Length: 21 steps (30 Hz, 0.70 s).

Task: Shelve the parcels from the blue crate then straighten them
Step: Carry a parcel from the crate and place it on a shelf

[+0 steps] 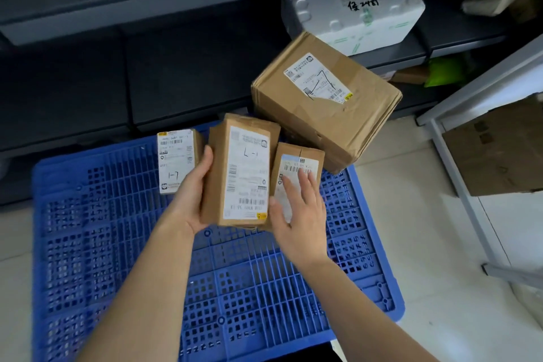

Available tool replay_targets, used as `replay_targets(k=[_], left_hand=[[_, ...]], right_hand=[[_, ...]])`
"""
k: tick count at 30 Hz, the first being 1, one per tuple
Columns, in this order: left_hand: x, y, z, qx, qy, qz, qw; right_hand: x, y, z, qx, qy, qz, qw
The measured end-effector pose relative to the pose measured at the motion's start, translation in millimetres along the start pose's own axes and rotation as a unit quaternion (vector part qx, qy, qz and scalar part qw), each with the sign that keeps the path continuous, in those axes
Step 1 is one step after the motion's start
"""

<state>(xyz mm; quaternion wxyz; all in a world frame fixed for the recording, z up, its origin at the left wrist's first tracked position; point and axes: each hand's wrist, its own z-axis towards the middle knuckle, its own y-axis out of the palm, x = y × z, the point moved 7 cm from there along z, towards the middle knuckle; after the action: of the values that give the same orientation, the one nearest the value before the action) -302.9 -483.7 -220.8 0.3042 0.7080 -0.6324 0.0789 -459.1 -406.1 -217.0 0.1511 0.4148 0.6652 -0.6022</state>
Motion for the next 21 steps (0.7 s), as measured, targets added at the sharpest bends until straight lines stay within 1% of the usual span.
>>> replay_targets(k=[2, 4, 6, 8, 10, 12, 13, 15, 16, 18, 19, 21], left_hand=[[-6.7, -1.7, -0.8, -0.018, -0.002, -0.057, 0.998], [-7.0, -4.0, -1.3, -0.032, 0.008, -0.097, 0.995], [-5.8, -6.8, -0.8, -0.035, 0.023, -0.101, 0.994], [-3.5, -10.5, -1.6, -0.028, 0.060, -0.079, 0.995], [-0.7, -17.1, -0.6, -0.021, 0.106, -0.054, 0.993], [4.1, -26.5, -1.3, -0.009, 0.134, -0.060, 0.989], [7.4, -33.3, -1.1, 0.010, 0.142, -0.067, 0.988], [13.6, -49.1, 0.0, 0.049, 0.151, -0.060, 0.985], [15.9, -56.1, 1.2, 0.064, 0.149, -0.032, 0.986], [18.1, -65.9, 1.8, 0.084, 0.130, 0.016, 0.988], [17.1, -71.9, 2.2, 0.095, 0.120, 0.005, 0.988], [14.1, -80.3, 0.0, 0.115, 0.124, -0.088, 0.982]], right_hand=[[-12.0, 5.9, 2.3, -0.047, 0.024, 0.119, 0.992], [-22.8, 11.1, 0.1, -0.079, 0.047, 0.210, 0.973], [-29.8, 16.2, -3.2, -0.096, 0.091, 0.300, 0.945], [-32.1, 23.8, -4.6, -0.112, 0.134, 0.374, 0.911], [-33.7, 26.5, -1.3, -0.115, 0.145, 0.395, 0.900], [-34.7, 27.8, 2.7, -0.112, 0.146, 0.396, 0.900], [-33.3, 30.3, 4.5, -0.115, 0.148, 0.395, 0.899], [-34.9, 35.8, 6.0, -0.137, 0.150, 0.394, 0.897], [-35.0, 38.5, 7.1, -0.142, 0.154, 0.390, 0.897], [-34.9, 39.5, 9.5, -0.113, 0.176, 0.401, 0.892], [-34.0, 39.9, 10.4, -0.088, 0.196, 0.421, 0.881], [-32.9, 47.8, 12.7, -0.062, 0.224, 0.455, 0.860]])
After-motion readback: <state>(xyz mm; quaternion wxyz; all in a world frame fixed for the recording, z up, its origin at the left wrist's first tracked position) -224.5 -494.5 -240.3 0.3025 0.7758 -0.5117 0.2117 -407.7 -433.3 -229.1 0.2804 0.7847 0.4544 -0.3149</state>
